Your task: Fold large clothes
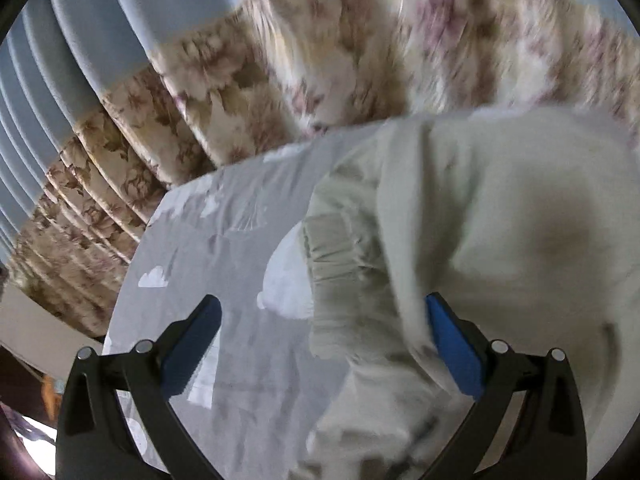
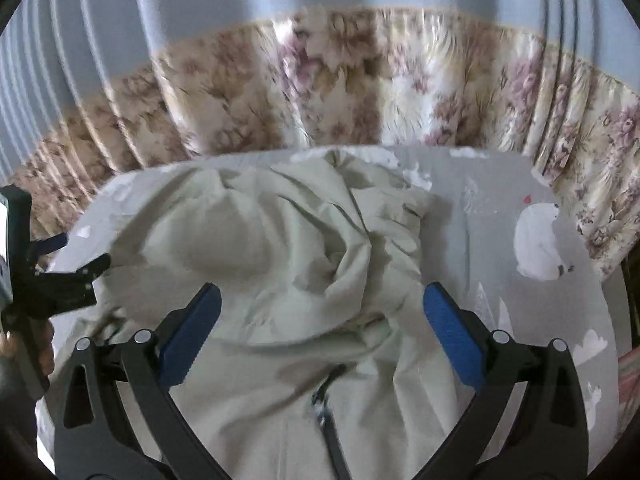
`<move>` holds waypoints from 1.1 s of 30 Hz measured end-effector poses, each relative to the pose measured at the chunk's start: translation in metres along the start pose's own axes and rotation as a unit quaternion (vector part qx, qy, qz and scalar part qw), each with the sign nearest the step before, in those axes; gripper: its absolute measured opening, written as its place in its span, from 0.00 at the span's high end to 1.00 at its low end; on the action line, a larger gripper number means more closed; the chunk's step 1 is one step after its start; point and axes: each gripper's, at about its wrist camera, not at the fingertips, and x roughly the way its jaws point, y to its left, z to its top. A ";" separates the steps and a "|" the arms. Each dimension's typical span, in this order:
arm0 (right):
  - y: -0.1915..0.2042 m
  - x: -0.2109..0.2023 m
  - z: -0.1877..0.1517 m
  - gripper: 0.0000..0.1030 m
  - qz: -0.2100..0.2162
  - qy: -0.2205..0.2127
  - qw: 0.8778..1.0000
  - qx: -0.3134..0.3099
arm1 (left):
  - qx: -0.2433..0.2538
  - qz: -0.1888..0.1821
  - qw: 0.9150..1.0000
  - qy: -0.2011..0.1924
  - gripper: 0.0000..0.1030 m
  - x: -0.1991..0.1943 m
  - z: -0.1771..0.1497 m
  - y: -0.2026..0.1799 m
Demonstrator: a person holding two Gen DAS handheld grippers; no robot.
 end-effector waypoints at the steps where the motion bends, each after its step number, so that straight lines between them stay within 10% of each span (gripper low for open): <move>1: 0.002 0.018 0.004 0.03 -0.014 0.014 1.000 -0.013 | 0.007 0.014 1.000 0.008 0.01 0.014 -0.001 -0.002; 4: 0.011 0.071 0.001 0.07 -0.097 0.069 0.989 -0.089 | 0.024 0.025 0.999 0.012 0.01 0.033 -0.004 -0.005; 8: 0.008 0.082 -0.006 0.07 -0.098 0.084 0.985 -0.110 | 0.036 0.030 0.999 0.007 0.01 0.023 -0.005 -0.003; 17: -0.008 -0.096 -0.021 0.03 -0.045 -0.106 0.990 -0.080 | -0.046 -0.084 0.994 -0.048 0.02 -0.079 -0.031 0.057; 22: -0.027 -0.133 -0.065 0.03 -0.017 -0.112 0.993 -0.019 | -0.128 -0.118 0.981 -0.089 0.02 -0.124 -0.081 0.093; 28: -0.037 -0.159 -0.108 0.03 -0.086 -0.151 0.984 0.047 | -0.173 -0.087 0.979 -0.059 0.02 -0.134 -0.145 0.109; 33: -0.057 -0.155 -0.124 0.03 -0.051 -0.108 0.984 0.128 | -0.201 -0.045 0.978 -0.019 0.02 -0.128 -0.181 0.115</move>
